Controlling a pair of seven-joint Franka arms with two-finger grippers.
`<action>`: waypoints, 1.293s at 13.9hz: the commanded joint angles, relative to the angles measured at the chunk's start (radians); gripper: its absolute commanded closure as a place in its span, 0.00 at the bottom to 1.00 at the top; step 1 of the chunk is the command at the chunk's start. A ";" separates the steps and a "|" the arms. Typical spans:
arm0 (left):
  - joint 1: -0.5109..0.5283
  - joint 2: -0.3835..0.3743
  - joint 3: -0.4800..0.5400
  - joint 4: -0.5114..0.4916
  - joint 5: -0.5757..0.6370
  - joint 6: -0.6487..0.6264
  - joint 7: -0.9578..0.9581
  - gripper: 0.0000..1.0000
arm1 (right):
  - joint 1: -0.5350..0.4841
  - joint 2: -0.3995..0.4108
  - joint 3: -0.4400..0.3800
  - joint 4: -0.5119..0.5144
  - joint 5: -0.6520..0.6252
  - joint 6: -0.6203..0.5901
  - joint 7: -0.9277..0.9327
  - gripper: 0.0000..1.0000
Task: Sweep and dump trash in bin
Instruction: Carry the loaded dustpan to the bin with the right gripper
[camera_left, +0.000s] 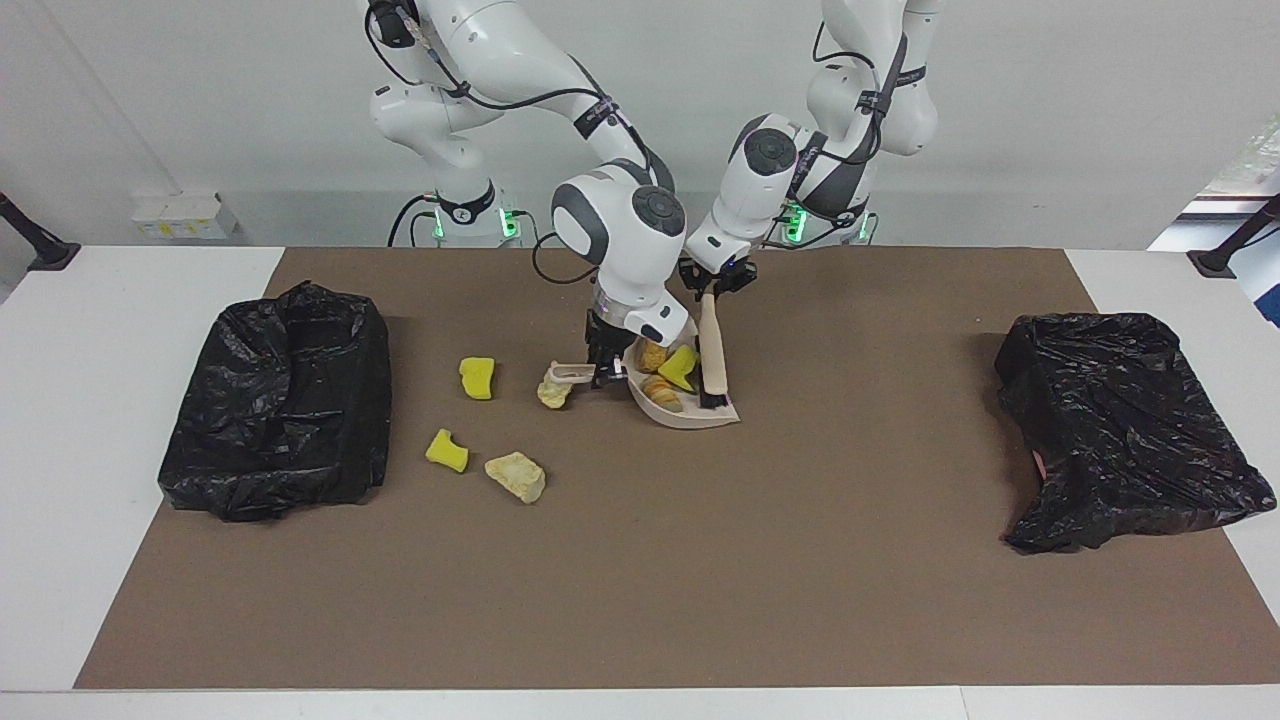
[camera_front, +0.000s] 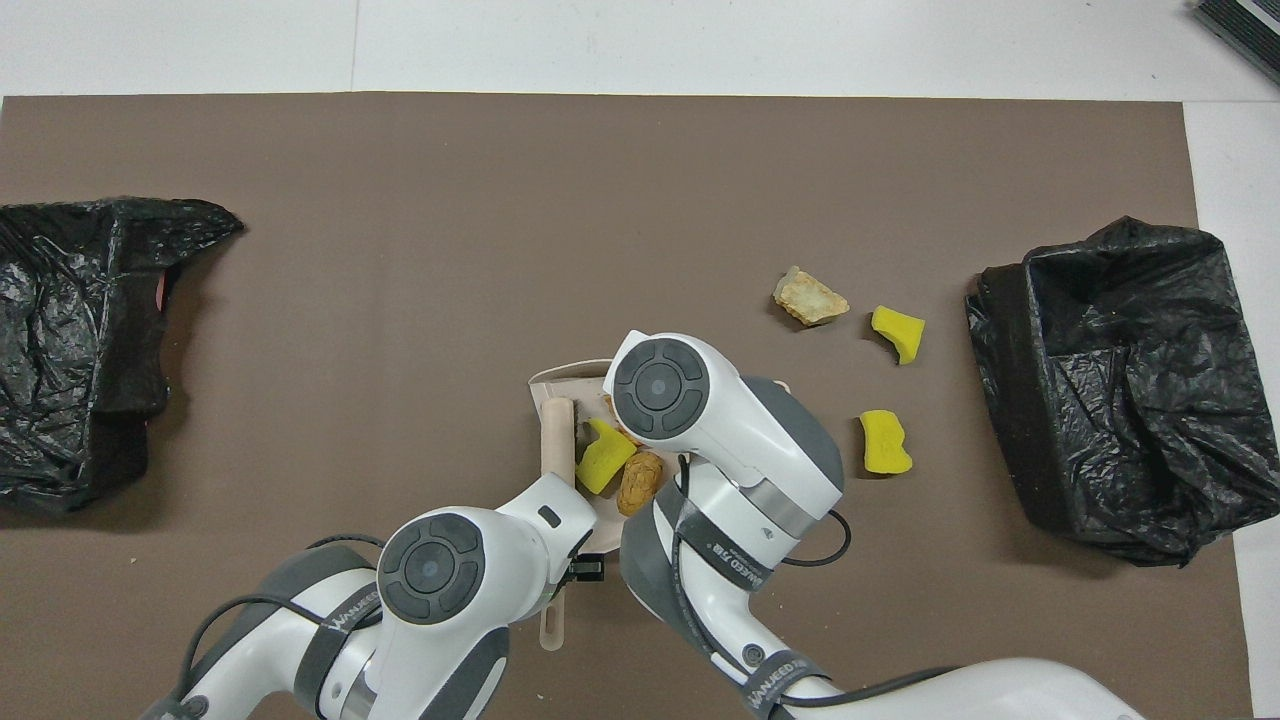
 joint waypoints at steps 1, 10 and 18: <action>0.079 0.002 0.004 0.011 -0.017 -0.002 0.029 1.00 | -0.045 -0.036 0.008 -0.012 0.006 0.009 0.006 1.00; 0.147 -0.115 -0.065 -0.014 0.101 -0.102 -0.061 1.00 | -0.208 -0.219 0.010 -0.040 0.043 -0.024 -0.086 1.00; -0.051 -0.055 -0.135 -0.094 0.101 0.068 -0.319 1.00 | -0.556 -0.332 0.008 -0.057 0.182 -0.050 -0.437 1.00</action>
